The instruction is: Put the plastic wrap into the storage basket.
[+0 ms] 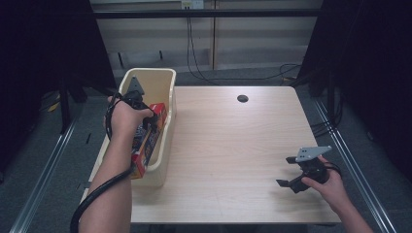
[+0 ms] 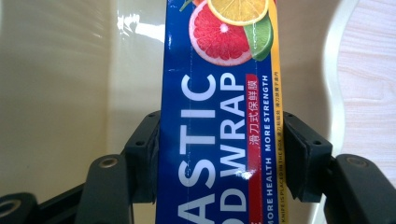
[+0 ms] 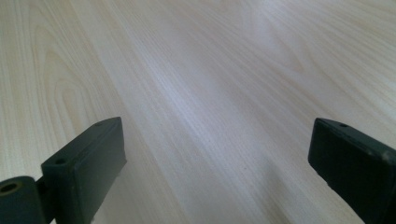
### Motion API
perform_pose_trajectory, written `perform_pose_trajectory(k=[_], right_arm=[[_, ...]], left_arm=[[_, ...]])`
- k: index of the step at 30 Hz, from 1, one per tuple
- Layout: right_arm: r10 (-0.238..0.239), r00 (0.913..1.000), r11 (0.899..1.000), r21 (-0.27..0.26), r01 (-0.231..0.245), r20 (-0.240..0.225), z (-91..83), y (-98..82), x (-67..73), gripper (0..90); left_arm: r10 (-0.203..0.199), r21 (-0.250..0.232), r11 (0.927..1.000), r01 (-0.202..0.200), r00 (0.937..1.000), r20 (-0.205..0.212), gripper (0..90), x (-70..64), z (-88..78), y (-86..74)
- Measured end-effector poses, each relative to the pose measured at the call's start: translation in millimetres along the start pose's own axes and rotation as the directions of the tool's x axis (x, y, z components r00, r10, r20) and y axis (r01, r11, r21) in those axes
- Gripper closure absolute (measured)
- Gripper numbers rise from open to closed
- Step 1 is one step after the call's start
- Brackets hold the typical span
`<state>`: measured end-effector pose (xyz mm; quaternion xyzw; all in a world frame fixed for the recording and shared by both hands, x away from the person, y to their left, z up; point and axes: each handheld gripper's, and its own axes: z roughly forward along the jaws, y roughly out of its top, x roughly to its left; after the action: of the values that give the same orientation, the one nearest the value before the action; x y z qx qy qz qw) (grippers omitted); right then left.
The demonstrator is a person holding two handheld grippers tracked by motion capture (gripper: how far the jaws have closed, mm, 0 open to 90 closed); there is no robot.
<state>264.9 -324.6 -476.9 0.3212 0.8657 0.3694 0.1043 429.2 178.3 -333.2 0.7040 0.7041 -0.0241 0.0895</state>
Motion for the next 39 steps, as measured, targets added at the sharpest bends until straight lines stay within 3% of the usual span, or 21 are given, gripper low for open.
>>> perform_pose_trajectory(k=[15, 17, 32, 39], right_arm=[[-0.003, 1.0, 1.0, 0.008, 0.003, -0.001, 0.5, -1.1, -0.1, 3.9], [-0.001, 1.0, 1.0, 0.011, 0.001, -0.008, 0.3, -1.2, -0.2, 3.9], [-0.006, 1.0, 1.0, 0.018, 0.006, -0.004, 0.5, -2.0, 0.4, 3.9], [-0.006, 1.0, 1.0, 0.017, 0.006, -0.005, 0.6, -2.5, -0.2, 3.9]], left_arm=[[-0.002, 0.024, 0.9997, 0.002, 1.0, -0.001, 40.1, 1.6, 8.3, 1.0], [0.016, 0.034, 0.9993, -0.016, 0.9999, 0.002, 40.0, 1.9, 8.6, 1.0], [-0.012, 0.03, 0.9995, 0.012, 0.9999, -0.012, 39.8, 0.8, 17.4, 0.0], [-0.002, 0.036, 0.9994, 0.002, 0.9999, -0.012, 39.2, 0.9, 16.3, 0.0]])
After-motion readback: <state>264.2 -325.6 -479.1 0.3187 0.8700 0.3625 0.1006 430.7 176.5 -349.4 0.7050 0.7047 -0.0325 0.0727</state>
